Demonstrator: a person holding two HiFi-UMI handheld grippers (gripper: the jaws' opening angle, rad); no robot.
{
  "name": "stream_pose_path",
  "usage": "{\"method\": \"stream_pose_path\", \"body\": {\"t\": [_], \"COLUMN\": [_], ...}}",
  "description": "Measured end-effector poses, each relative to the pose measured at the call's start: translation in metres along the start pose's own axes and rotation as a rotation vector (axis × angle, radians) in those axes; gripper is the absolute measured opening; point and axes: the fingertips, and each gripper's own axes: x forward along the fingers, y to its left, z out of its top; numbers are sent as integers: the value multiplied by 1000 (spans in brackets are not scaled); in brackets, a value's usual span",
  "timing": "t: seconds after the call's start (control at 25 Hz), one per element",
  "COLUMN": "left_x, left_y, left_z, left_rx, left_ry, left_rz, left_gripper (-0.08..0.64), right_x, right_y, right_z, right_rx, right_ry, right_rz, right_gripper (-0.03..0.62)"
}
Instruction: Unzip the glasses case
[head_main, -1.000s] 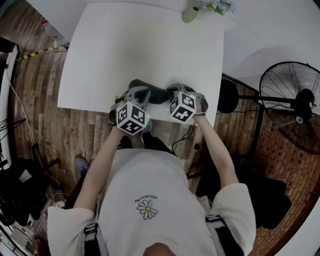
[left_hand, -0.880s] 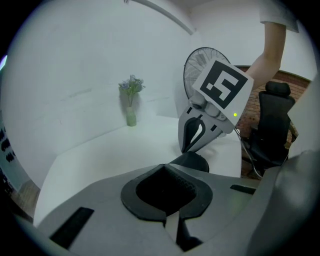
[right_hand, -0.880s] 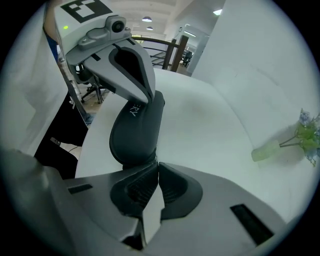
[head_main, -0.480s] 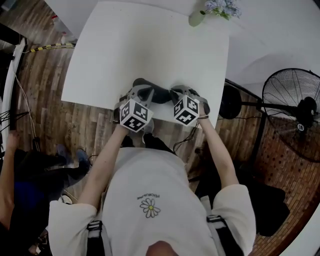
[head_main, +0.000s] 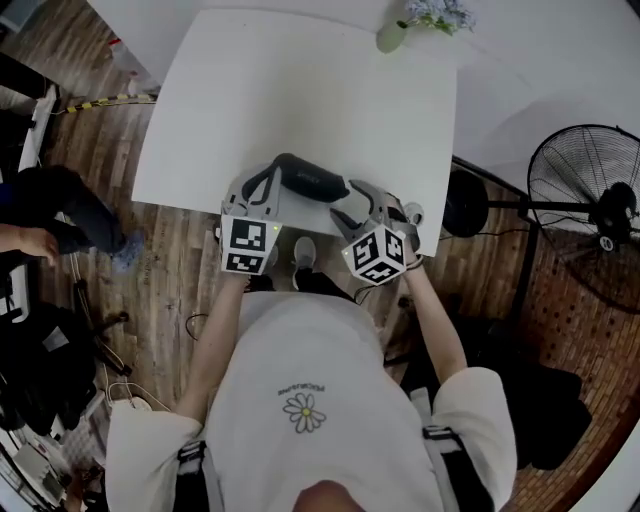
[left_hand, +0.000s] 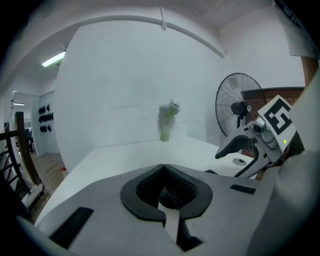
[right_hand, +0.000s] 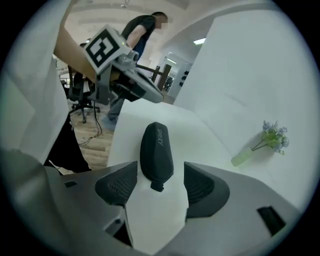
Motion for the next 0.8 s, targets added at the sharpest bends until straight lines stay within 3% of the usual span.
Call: {"method": "stream_pose_path", "body": {"t": [0.2,0.36,0.8], "left_x": [-14,-21,-32], "left_y": [16,26,39], "left_z": [-15,-19,-28], "left_rx": [16,10,-11], "left_ry": [37,42,54], "left_rz": [38,61,90], "left_gripper": [12,12,12], "right_x": [16,24,39], "right_y": [8,0,-93], "right_z": [2,5,19], "right_rx": [-79,-147,-141], "right_ry": [40,67,84], "right_rz": [-120,-166,-283], "right_gripper": [256,256,256]}}
